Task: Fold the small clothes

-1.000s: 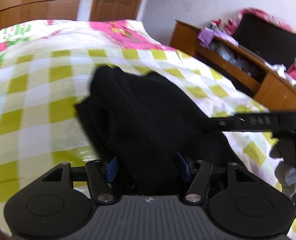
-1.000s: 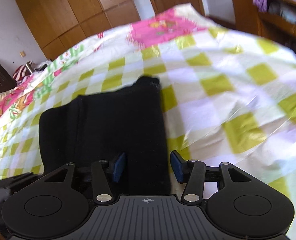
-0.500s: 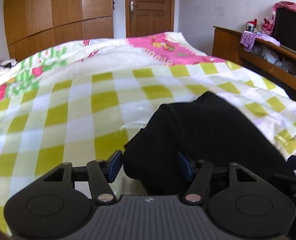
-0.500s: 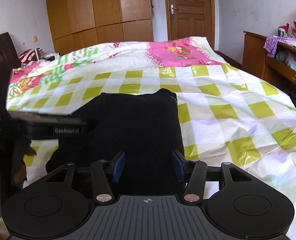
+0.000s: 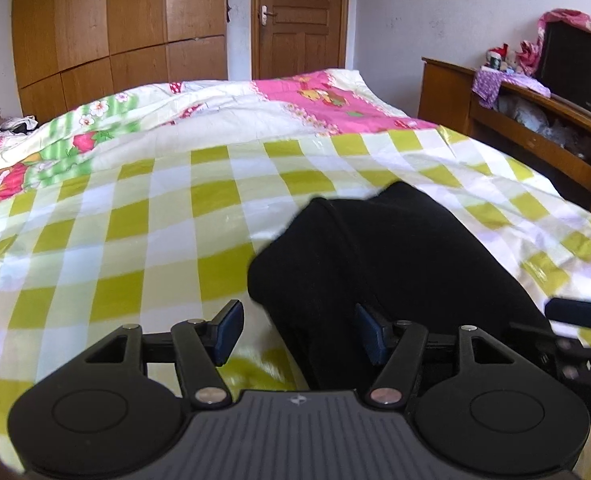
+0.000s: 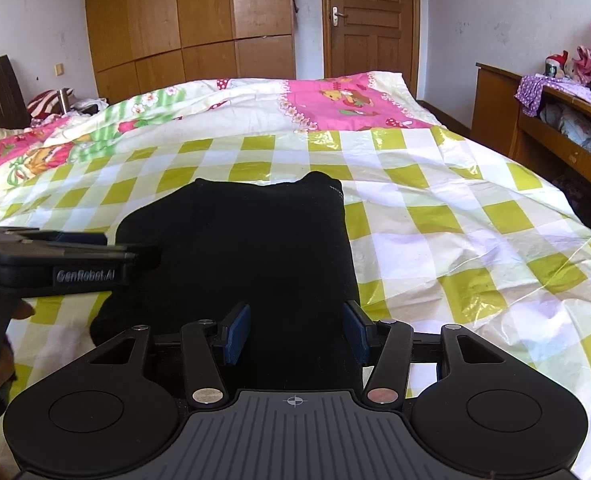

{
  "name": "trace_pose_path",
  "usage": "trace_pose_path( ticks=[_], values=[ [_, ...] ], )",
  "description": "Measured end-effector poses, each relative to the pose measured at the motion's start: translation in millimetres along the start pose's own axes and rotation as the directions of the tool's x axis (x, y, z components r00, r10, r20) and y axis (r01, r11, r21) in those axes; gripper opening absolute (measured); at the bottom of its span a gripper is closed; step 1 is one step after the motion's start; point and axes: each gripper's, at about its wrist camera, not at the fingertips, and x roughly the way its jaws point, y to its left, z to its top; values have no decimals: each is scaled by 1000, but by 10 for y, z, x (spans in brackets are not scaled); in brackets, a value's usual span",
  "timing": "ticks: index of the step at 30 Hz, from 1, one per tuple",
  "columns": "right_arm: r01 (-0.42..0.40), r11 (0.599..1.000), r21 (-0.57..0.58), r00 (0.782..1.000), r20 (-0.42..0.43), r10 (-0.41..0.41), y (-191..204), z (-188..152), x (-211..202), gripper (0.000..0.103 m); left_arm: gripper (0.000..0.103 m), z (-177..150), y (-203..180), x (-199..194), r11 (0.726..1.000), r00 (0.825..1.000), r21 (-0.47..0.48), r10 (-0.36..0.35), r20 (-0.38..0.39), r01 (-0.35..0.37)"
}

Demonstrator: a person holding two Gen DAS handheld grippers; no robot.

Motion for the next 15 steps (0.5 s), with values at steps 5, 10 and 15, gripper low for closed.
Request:
trace_pose_path(
  ticks=[5, 10, 15],
  values=[
    [17, 1000, -16, 1000, -9, -17, 59, -54, -93, 50, 77, -146, -50, -84, 1000, 999, 13, -16, -40, 17],
    [27, 1000, -13, 1000, -14, -27, 92, -139, -230, 50, 77, -192, -10, -229, 1000, 998, -18, -16, -59, 15],
    [38, 999, 4, 999, -19, -38, 74, -253, -402, 50, 88, -262, -15, -502, 997, 998, -65, -33, -53, 29]
  ],
)
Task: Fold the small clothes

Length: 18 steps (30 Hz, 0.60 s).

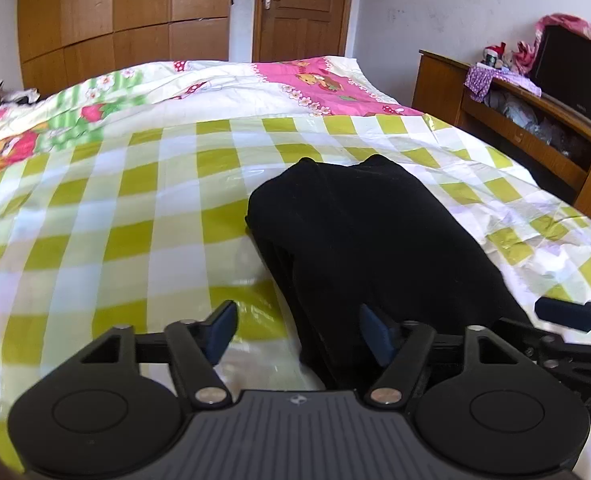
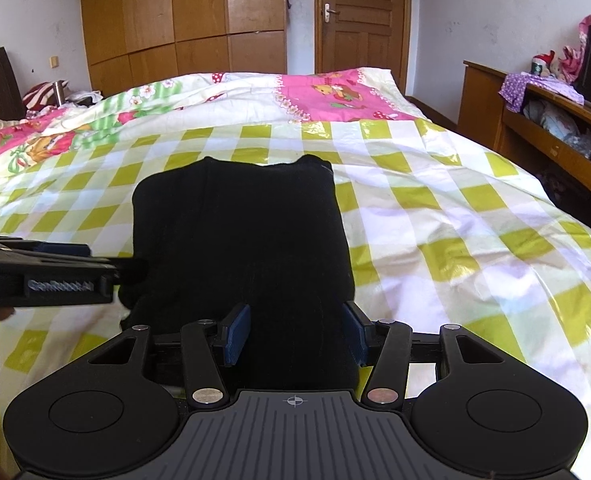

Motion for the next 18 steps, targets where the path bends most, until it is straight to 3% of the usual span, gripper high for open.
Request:
trace_pose_path(
  ticks=[2, 6, 11, 15, 18],
  values=[
    [6, 1000, 9, 1000, -6, -6, -13, -44, -50, 50, 93, -58, -41, -56, 1000, 1000, -16, 11, -21, -11],
    [23, 1000, 11, 1000, -20, -22, -25, -130, -150, 50, 93, -214, -198, -138, 1000, 999, 5, 18, -47, -18],
    [24, 1000, 11, 999, -36, -24, -61, -212, -290, 50, 95, -316, -352, -250, 996, 994, 47, 81, -67, -78],
    [28, 1000, 0, 998, -53, -27, -74, -299, -390, 50, 96, -390, -341, -365, 999, 996, -10, 41, -81, -42],
    [17, 1000, 19, 998, -64, -16, -93, -347, -436, 50, 98, -457, -411, -418, 999, 996, 4, 37, -82, -37]
  ],
)
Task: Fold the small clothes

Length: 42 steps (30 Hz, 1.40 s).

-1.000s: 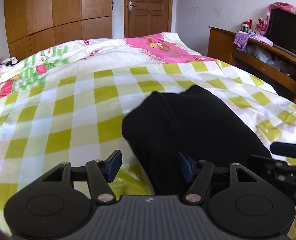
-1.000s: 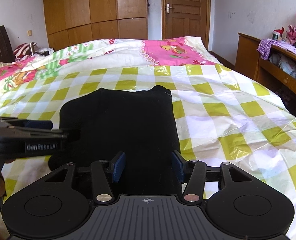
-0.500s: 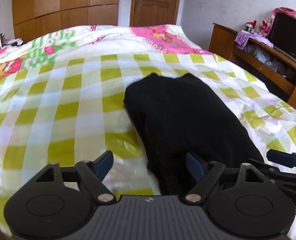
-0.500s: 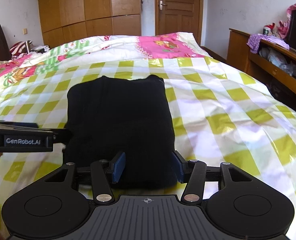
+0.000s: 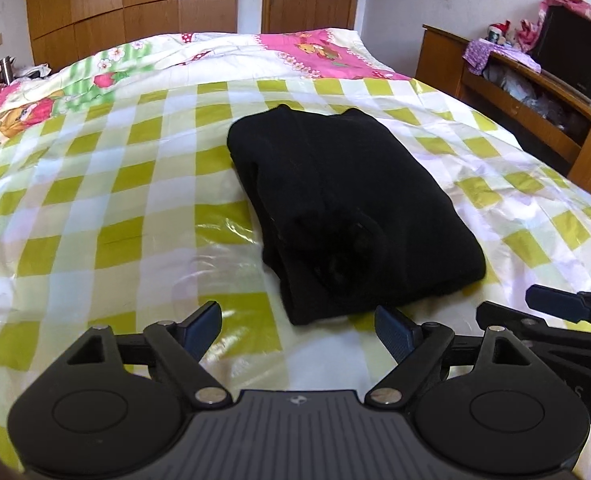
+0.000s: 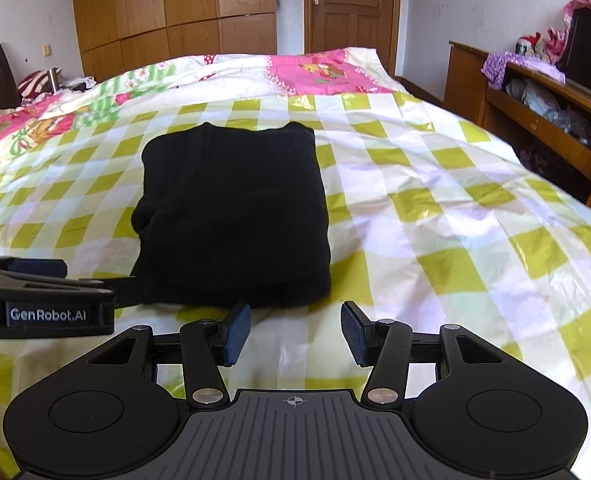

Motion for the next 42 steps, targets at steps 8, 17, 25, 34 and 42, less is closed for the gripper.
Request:
trace_pose_path(
  ticks=[8, 17, 25, 34, 42],
  values=[
    [-6, 1000, 17, 1000, 1, 6, -34, -79, -95, 50, 103, 7, -79, -84, 999, 999, 31, 6, 31, -7],
    [-21, 1000, 16, 1000, 5, 21, -49, -90, -122, 50, 103, -79, -54, 36, 999, 998, 1, 51, -32, -51],
    [-21, 999, 24, 1000, -10, 22, -75, -118, -111, 50, 103, -107, -124, 44, 998, 996, 7, 68, -58, -67],
    [-30, 999, 27, 999, -11, 31, -59, -133, -112, 50, 103, -126, -175, 28, 998, 996, 19, 64, -55, -63],
    [-28, 999, 25, 1000, -12, 28, -60, -136, -117, 50, 103, -130, -189, 17, 998, 997, 21, 63, -51, -61]
  ],
)
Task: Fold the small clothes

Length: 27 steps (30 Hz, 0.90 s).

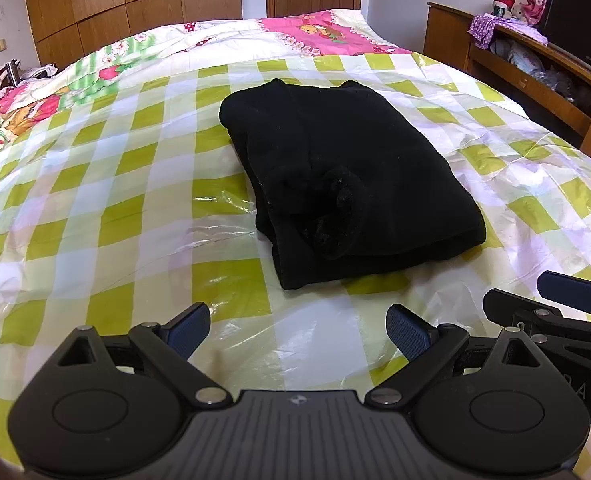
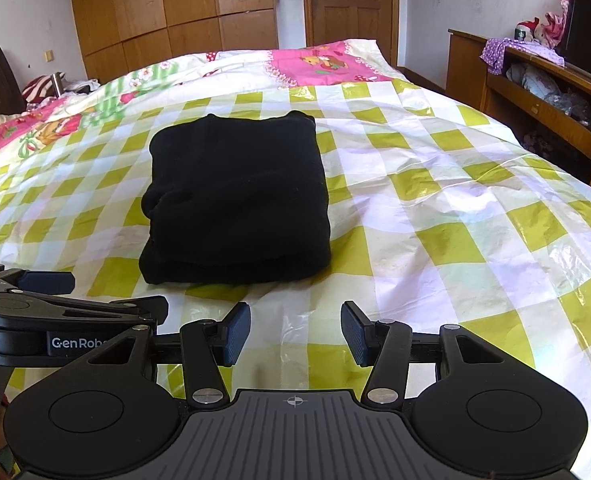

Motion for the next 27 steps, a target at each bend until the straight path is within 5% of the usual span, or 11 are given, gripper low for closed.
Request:
trace_pose_path(
  ticks=[27],
  values=[
    [15, 1000, -12, 1000, -19, -15, 10, -7, 26, 50, 103, -21, 17, 15, 1000, 1000, -11, -2, -14, 2]
  ],
)
